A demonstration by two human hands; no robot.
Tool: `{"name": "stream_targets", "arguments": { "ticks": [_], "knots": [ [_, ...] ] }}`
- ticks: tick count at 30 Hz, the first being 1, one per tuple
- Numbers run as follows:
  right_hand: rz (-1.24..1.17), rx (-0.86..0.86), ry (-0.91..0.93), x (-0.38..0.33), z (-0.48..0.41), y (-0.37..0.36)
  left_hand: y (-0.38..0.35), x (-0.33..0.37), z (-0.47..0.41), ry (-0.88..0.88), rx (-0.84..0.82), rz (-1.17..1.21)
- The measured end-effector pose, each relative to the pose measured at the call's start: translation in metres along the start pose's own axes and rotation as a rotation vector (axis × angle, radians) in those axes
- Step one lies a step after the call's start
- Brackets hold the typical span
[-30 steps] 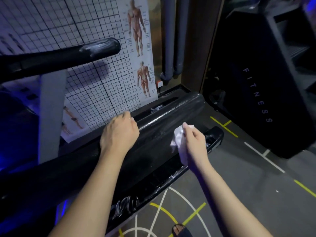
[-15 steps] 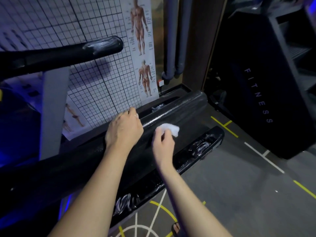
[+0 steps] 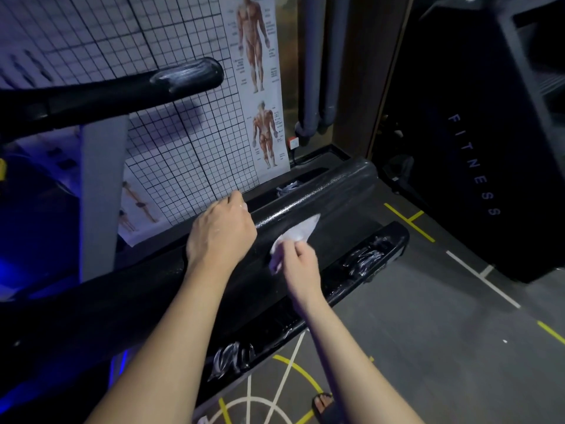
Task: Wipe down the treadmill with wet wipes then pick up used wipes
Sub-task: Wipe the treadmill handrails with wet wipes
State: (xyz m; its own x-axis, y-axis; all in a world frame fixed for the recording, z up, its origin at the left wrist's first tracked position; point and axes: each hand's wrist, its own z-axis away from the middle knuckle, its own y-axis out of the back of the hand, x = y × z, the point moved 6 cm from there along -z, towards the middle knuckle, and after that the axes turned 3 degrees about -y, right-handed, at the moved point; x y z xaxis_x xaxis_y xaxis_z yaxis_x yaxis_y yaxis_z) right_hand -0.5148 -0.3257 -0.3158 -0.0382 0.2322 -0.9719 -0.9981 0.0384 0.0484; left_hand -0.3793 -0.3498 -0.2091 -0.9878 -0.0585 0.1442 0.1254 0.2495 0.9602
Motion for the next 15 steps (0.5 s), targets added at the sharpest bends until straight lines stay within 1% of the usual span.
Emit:
{"name": "stream_targets", "arguments": {
  "ticks": [1, 2, 3, 5, 7, 10, 11, 13, 15],
  "knots": [
    [0.0, -0.102, 0.007, -0.002, 0.011, -0.004, 0.0, 0.0, 0.0, 0.001, 0.0, -0.001],
    [-0.018, -0.159, 0.016, -0.003, 0.018, -0.003, -0.001, -0.001, 0.0, 0.001, -0.003, -0.002],
    [-0.069, -0.152, 0.042, -0.006, 0.022, 0.003, -0.002, -0.001, 0.0, -0.002, -0.005, -0.003],
    [-0.206, -0.009, 0.101, -0.013, 0.017, 0.027, -0.003, -0.001, -0.001, -0.015, 0.004, -0.008],
    [-0.256, 0.173, 0.168, -0.021, 0.001, 0.056, -0.003, -0.002, -0.002, -0.024, 0.016, -0.013],
    [-0.186, 0.54, 0.161, -0.013, -0.038, 0.102, -0.003, -0.001, -0.001, -0.038, 0.021, -0.026],
    [-0.128, 0.617, 0.159, -0.014, -0.048, 0.112, -0.003, 0.0, -0.001, -0.043, 0.024, -0.03],
    [0.057, 0.653, 0.208, -0.017, -0.068, 0.12, -0.003, -0.001, 0.0, -0.039, 0.019, -0.035],
    [0.185, 0.621, 0.314, -0.024, -0.073, 0.114, -0.002, -0.001, -0.001, -0.029, 0.005, -0.04]
  ]
}}
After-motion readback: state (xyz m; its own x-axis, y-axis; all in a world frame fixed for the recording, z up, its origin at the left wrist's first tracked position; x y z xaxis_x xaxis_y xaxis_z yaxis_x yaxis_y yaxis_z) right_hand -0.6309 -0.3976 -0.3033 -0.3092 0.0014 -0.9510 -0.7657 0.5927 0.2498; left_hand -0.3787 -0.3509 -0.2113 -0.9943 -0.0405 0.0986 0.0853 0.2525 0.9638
